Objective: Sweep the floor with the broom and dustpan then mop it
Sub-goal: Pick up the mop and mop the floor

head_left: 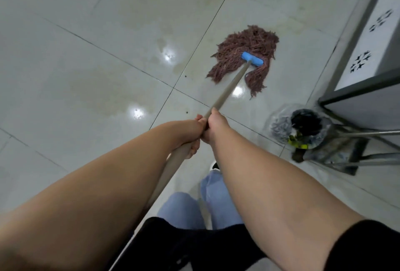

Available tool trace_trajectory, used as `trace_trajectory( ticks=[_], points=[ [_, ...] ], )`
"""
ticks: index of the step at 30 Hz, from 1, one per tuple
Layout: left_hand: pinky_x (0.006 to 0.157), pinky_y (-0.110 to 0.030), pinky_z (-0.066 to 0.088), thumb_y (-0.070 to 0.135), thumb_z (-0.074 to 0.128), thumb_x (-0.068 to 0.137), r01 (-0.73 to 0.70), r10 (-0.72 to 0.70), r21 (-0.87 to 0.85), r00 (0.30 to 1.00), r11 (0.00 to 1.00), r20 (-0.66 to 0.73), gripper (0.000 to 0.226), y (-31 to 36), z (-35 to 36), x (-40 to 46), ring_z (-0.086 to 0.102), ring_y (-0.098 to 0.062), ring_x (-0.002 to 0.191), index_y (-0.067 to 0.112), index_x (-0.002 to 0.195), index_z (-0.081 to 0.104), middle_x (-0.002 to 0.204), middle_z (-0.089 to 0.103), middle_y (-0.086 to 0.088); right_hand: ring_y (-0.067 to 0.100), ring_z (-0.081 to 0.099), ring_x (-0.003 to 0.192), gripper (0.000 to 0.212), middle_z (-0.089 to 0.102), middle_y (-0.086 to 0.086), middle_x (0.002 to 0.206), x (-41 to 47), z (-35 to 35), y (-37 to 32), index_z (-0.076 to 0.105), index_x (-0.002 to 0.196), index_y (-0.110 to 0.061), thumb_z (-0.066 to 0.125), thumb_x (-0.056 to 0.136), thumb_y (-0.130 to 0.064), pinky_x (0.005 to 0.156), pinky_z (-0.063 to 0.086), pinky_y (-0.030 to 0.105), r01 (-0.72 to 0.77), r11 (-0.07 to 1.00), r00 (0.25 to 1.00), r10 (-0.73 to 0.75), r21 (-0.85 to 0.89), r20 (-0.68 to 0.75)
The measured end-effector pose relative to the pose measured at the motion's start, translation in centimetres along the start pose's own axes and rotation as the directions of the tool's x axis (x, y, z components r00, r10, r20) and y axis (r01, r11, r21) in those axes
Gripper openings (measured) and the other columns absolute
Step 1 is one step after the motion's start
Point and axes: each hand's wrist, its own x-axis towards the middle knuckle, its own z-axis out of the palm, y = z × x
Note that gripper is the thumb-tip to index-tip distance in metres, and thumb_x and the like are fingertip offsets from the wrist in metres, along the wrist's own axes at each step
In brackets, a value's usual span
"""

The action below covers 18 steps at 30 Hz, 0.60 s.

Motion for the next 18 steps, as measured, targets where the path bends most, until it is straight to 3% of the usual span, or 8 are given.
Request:
trace_trajectory(
  ticks=[3, 6, 10, 15, 18],
  points=[
    [0.036, -0.007, 0.032, 0.063, 0.024, 0.092, -0.001, 0.001, -0.011, 1.000, 1.000, 0.029, 0.058, 5.7, 0.1, 0.5, 0.033, -0.010, 0.023, 0.012, 0.066, 0.038, 0.031, 0.036, 0.001, 0.013, 0.046, 0.050, 0.038, 0.050, 0.005, 0.064, 0.3, 0.9, -5.6, 0.044, 0.078, -0.003, 0.041, 0.100, -0.034, 0.050, 0.044, 0.027, 0.032, 0.999, 0.998, -0.034, -0.038, -0.052],
    [0.034, -0.008, 0.030, 0.064, 0.022, 0.091, 0.010, -0.011, 0.008, 0.999, 1.000, 0.042, 0.061, 11.2, -0.3, 1.1, 0.032, -0.009, 0.023, 0.012, 0.064, 0.038, 0.031, 0.034, 0.001, 0.013, 0.044, 0.051, 0.030, 0.048, 0.005, 0.064, 1.3, 2.1, -10.4, 0.045, 0.088, -0.004, 0.040, 0.101, -0.030, 0.048, 0.039, 0.025, 0.079, 0.997, 0.995, -0.078, 0.013, -0.066],
    [0.031, -0.008, 0.029, 0.064, 0.022, 0.091, 0.021, -0.023, 0.038, 0.998, 0.999, 0.050, 0.064, 18.5, -1.7, 2.0, 0.031, -0.008, 0.021, 0.009, 0.064, 0.040, 0.030, 0.035, 0.000, 0.014, 0.043, 0.052, 0.041, 0.045, 0.006, 0.064, 2.6, 4.6, -16.7, 0.044, 0.073, -0.001, 0.039, 0.102, -0.030, 0.048, 0.039, 0.025, 0.106, 0.991, 0.993, -0.102, 0.080, -0.054],
    [0.032, -0.008, 0.030, 0.065, 0.025, 0.091, 0.024, -0.027, 0.088, 0.999, 0.996, 0.039, 0.063, 28.8, -4.0, 3.5, 0.031, -0.009, 0.021, 0.011, 0.063, 0.039, 0.032, 0.033, 0.000, 0.013, 0.042, 0.053, 0.031, 0.048, 0.007, 0.069, 4.2, 8.6, -26.2, 0.048, 0.111, -0.001, 0.040, 0.101, -0.029, 0.048, 0.042, 0.023, 0.126, 0.972, 0.992, -0.120, 0.200, -0.042],
    [0.034, -0.007, 0.029, 0.067, 0.023, 0.090, 0.018, -0.022, 0.110, 0.999, 0.994, 0.033, 0.063, 35.6, -5.0, 4.4, 0.030, -0.010, 0.021, 0.012, 0.062, 0.038, 0.031, 0.032, 0.000, 0.014, 0.044, 0.056, 0.044, 0.062, 0.010, 0.101, 5.1, 10.7, -32.5, 0.045, 0.130, 0.001, 0.040, 0.101, -0.032, 0.070, 0.051, 0.026, 0.128, 0.962, 0.992, -0.124, 0.240, -0.031]
  ],
)
